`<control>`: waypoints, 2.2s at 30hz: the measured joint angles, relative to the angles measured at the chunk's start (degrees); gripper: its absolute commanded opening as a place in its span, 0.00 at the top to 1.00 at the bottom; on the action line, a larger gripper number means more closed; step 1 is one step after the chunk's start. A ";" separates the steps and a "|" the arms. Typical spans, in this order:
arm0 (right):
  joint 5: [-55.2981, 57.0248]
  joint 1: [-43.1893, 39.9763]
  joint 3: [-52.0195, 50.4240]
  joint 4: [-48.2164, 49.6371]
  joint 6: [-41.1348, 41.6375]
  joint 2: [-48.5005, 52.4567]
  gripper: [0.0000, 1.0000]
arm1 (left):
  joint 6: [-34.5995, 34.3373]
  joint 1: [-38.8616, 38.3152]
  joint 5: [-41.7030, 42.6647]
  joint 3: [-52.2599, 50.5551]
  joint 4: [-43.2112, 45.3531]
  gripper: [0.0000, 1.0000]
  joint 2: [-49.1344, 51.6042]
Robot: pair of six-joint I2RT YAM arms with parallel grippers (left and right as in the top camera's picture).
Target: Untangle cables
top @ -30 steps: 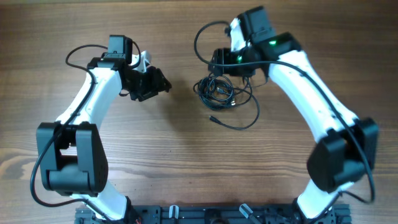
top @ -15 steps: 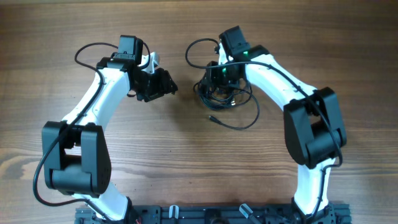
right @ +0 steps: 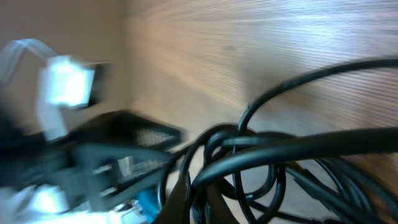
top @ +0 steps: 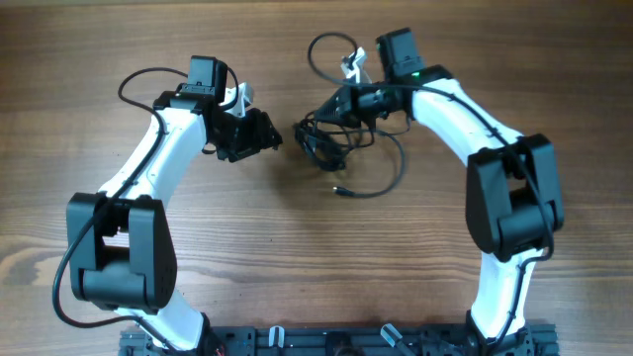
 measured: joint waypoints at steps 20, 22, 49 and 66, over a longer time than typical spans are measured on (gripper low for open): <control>-10.78 -7.17 0.00 2.84 0.70 -0.79 0.96 | -4.04 2.75 5.49 -0.07 -1.07 0.36 0.00; -7.98 -10.84 0.00 -0.35 -0.07 -0.83 0.96 | -4.04 2.75 2.54 -0.13 -1.27 0.36 0.00; 37.22 -13.40 13.97 -35.74 -22.47 -11.47 0.51 | -4.07 2.75 -2.56 -3.98 2.21 0.29 0.02; 57.29 20.09 -4.61 -14.38 -40.85 -11.45 0.79 | -4.07 2.75 -4.92 -4.00 2.21 0.25 0.04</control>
